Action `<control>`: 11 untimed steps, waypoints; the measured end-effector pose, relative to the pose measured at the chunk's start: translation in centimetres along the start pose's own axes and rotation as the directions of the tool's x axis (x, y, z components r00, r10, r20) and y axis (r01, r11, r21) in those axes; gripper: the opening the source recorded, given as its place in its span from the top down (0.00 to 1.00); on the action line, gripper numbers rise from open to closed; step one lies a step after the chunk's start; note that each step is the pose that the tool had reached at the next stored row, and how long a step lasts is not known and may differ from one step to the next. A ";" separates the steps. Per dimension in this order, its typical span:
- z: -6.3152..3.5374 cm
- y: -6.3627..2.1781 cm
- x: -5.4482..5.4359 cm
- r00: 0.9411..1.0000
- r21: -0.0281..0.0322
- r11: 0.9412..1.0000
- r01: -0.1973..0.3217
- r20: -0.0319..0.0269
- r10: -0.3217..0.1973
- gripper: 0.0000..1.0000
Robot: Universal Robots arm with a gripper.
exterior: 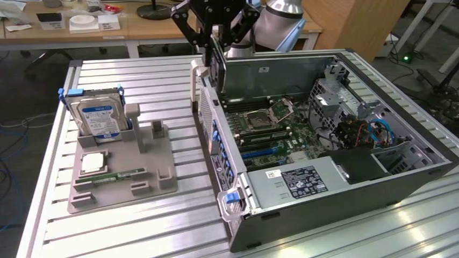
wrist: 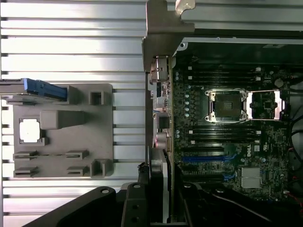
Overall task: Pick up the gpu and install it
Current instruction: 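Pick up the gpu and move the gpu toward the slot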
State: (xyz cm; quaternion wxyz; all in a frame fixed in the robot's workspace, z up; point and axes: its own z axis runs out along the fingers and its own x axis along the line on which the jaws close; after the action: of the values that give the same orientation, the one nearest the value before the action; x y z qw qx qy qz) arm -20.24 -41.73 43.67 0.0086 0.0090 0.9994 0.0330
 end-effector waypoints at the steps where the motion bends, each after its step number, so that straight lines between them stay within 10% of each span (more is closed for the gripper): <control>1: 0.00 0.00 -0.1 1.000 0.000 1.000 0.000 0.000 0.000 0.72; 11: 0.05 0.02 -1.4 1.000 0.000 1.000 0.000 0.000 0.000 0.72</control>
State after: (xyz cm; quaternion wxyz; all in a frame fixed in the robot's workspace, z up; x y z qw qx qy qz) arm -18.88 -41.73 43.64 0.0085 0.0090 0.9994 0.0330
